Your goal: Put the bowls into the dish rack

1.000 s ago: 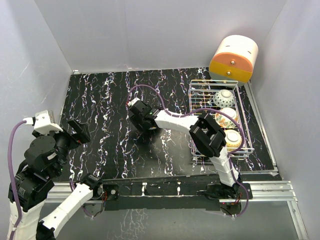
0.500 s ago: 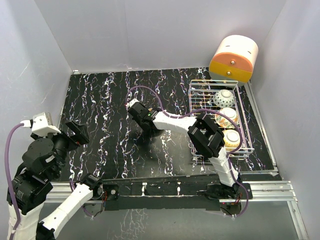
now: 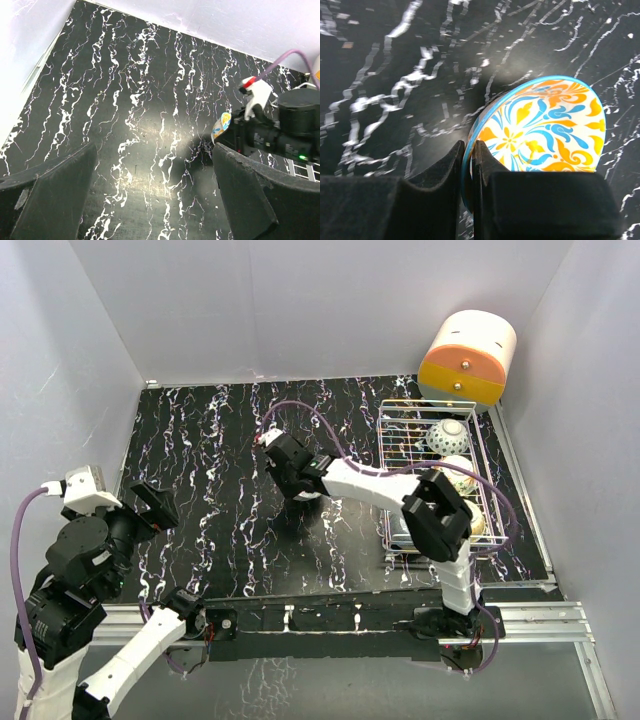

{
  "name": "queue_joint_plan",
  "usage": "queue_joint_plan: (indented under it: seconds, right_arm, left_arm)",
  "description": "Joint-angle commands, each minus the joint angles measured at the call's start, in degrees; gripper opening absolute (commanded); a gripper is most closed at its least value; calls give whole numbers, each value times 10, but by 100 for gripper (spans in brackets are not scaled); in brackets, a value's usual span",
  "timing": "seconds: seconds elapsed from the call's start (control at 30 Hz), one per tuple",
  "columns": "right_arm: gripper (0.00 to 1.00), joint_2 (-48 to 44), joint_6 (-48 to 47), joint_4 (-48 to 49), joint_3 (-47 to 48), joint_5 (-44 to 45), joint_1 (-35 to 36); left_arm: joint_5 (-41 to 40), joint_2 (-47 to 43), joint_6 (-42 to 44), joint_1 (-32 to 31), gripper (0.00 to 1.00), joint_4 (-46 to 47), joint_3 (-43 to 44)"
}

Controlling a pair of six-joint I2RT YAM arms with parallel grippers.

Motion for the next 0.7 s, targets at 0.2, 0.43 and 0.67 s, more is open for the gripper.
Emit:
queue_joint_plan:
  seconds: [0.2, 0.43, 0.67]
  right_arm:
    - [8, -274, 215, 288, -183, -254, -146]
    - [8, -399, 352, 474, -317, -333, -308]
    - [9, -420, 505, 649, -428, -387, -466]
  left_arm:
    - [11, 17, 13, -2, 97, 27, 1]
    - [29, 34, 21, -2, 97, 47, 8]
    - [37, 42, 25, -2, 97, 46, 18]
